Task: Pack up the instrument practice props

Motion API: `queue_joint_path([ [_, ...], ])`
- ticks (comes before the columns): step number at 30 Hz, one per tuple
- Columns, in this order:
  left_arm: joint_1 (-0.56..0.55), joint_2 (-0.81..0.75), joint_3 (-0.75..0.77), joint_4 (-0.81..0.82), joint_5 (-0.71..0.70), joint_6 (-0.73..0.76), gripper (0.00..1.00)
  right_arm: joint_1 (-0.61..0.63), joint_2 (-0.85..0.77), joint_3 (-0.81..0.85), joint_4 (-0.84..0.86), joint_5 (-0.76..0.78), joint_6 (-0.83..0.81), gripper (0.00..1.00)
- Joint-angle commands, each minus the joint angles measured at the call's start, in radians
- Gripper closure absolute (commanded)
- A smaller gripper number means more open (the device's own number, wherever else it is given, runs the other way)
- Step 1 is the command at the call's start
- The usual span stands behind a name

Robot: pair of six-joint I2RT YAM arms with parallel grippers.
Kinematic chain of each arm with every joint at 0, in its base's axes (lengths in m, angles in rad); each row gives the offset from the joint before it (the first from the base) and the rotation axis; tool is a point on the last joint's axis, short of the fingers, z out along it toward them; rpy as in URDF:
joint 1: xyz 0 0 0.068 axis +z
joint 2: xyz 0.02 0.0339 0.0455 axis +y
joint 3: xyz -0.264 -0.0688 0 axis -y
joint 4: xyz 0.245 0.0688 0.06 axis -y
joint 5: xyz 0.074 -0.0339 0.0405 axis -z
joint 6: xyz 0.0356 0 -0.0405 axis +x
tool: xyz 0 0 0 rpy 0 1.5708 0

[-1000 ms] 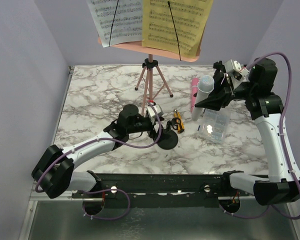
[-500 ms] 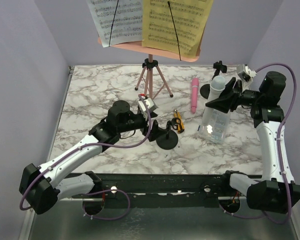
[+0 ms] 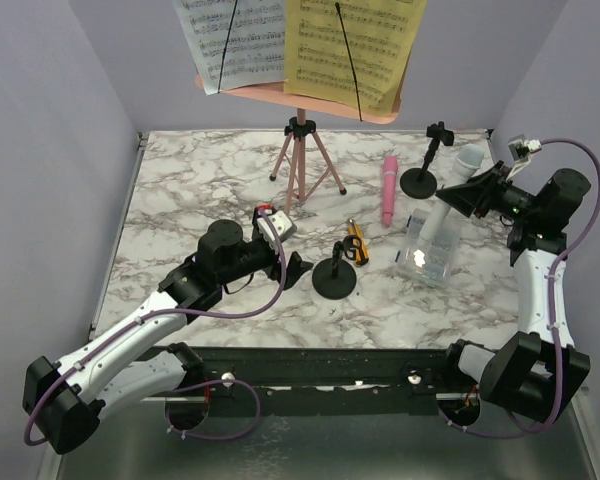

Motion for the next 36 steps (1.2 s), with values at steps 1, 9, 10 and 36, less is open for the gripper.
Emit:
queue_joint_path([
  [1,0.004,0.011,-0.003,-0.04,-0.118,0.045,0.01,-0.007,0.008,-0.026,0.031,0.16,0.023,1.0],
  [9,0.004,0.021,-0.007,-0.044,-0.144,0.06,0.01,0.066,0.039,-0.058,-0.018,0.298,-0.049,1.0],
  [10,0.004,0.022,-0.009,-0.044,-0.153,0.064,0.01,0.081,0.05,-0.053,-0.033,0.326,-0.062,1.0],
  [36,0.004,0.069,-0.029,-0.058,-0.257,0.117,0.01,0.325,0.34,-0.026,-0.051,0.807,0.015,1.0],
])
